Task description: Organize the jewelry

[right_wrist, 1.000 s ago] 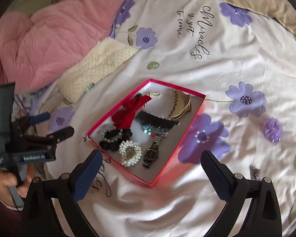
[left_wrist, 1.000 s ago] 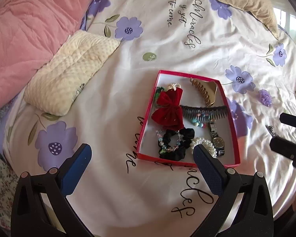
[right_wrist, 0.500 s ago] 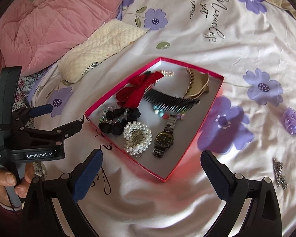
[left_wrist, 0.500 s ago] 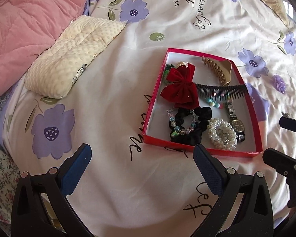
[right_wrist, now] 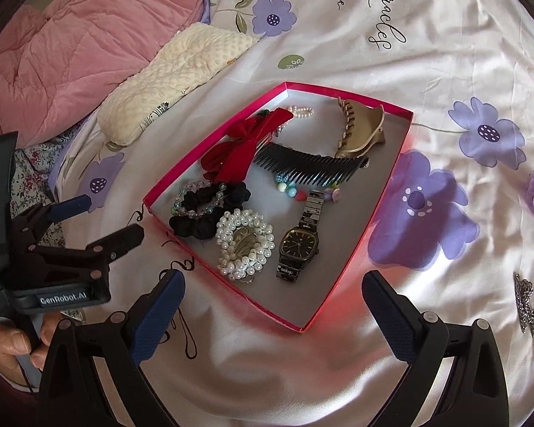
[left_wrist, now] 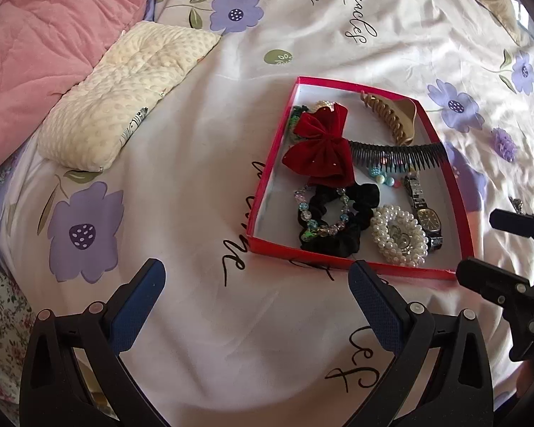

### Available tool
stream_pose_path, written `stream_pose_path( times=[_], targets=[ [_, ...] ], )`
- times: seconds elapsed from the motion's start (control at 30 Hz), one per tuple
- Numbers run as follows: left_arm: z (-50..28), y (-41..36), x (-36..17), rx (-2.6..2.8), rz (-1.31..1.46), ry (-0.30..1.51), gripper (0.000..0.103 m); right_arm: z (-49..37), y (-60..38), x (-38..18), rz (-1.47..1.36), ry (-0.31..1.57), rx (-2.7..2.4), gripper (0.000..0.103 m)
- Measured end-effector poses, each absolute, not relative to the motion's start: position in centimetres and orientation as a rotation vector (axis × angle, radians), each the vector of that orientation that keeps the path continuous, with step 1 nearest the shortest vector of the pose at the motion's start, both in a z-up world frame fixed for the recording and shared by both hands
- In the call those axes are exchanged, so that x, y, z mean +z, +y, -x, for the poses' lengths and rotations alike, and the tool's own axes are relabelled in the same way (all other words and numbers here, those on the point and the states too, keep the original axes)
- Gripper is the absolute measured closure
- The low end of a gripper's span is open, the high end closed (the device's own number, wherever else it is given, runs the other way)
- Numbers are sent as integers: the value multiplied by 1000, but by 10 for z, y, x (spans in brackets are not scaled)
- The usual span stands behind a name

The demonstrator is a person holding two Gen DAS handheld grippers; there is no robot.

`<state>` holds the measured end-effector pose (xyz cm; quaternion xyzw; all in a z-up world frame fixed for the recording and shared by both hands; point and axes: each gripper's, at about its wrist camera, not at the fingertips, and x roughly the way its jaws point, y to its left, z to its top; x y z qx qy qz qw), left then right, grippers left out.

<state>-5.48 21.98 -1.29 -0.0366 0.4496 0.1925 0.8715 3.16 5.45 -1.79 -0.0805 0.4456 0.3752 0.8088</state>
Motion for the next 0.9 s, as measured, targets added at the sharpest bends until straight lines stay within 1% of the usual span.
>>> stream_pose_path(
  times=[0.9],
  targets=[
    [59,221,-14,397,88,947,0,-33,55,-15,164,951,805,2]
  ],
)
